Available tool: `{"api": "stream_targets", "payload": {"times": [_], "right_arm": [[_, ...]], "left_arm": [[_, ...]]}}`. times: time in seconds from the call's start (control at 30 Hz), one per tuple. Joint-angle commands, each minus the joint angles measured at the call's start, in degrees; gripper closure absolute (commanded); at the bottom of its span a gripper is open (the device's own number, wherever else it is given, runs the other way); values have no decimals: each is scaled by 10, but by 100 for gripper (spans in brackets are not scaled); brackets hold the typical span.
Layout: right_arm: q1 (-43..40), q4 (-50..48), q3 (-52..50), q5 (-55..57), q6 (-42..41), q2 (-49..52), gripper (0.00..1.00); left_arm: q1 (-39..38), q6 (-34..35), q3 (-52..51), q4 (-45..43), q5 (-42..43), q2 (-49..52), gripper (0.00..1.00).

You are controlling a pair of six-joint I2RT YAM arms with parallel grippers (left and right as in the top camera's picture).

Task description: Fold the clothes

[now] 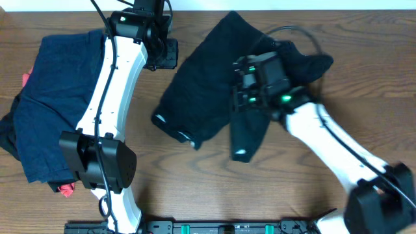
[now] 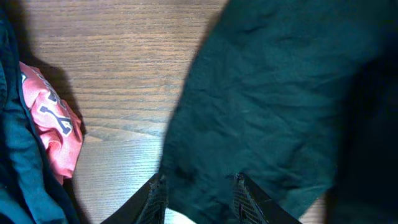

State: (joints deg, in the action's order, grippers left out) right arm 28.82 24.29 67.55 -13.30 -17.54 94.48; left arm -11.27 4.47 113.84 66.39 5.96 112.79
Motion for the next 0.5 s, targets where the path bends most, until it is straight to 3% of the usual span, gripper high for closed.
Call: {"api": "stream_targets", "payload": {"times": [0.0,0.03,0.07,0.47], "right_arm": [[25,4,5,-10,15,48,52],[25,14,5,-14,15,52,38],[24,25,5,-17,15,52,35],[12,214,7,63,3,-35,35]], "left_arm": [[2,-3,-3,2,-5,4,63],[2,-3,-3,2,-5,4,63],[2,-3,-3,2,-5,4,63],[2,-3,-3,2,-5,4,63]]}}
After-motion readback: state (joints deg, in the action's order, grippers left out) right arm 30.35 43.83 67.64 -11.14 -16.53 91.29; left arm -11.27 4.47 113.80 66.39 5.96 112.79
